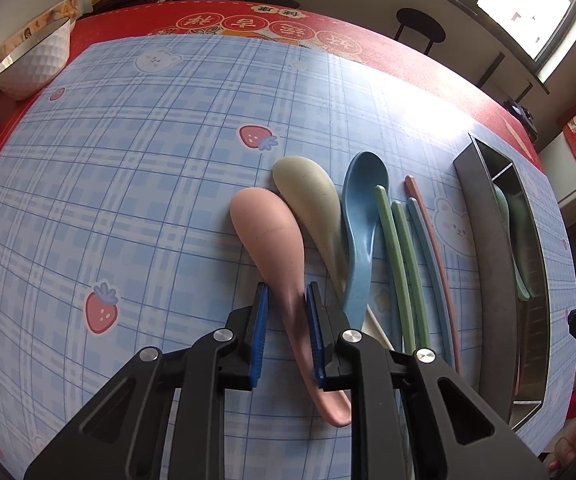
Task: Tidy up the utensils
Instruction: 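Close the left tool on the pink spoon's handle, then lift the pink spoon with the left tool while the right tool grasps a green chopstick, then lift the green chopstick over the steel basket with the right tool while the left holds the pink spoon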
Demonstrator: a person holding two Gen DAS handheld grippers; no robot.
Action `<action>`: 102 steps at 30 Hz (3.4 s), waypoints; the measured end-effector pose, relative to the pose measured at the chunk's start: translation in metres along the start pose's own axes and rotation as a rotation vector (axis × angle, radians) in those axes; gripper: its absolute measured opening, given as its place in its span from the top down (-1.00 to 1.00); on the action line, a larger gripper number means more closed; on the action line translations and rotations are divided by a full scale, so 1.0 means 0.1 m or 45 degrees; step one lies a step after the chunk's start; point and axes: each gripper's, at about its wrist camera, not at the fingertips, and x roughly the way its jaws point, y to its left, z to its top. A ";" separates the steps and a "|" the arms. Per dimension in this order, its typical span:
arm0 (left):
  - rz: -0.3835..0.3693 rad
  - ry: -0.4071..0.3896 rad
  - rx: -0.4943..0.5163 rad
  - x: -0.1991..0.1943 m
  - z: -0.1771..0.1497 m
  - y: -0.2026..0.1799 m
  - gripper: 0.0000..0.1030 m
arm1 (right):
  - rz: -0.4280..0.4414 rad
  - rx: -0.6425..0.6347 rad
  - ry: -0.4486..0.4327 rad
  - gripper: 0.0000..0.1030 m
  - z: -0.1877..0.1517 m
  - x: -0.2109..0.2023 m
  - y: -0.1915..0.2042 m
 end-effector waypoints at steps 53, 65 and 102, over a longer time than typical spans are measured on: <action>-0.016 -0.142 0.064 -0.57 -0.51 0.55 0.74 | 0.065 -0.326 0.019 -0.32 -0.16 -0.04 1.11; -0.054 -0.211 0.036 -0.86 -0.55 0.85 0.74 | 0.096 -0.458 0.258 0.82 -0.38 0.61 1.64; -0.076 -0.209 0.022 -0.91 -0.57 1.05 0.74 | 0.050 -0.318 0.223 0.89 -0.37 0.92 1.56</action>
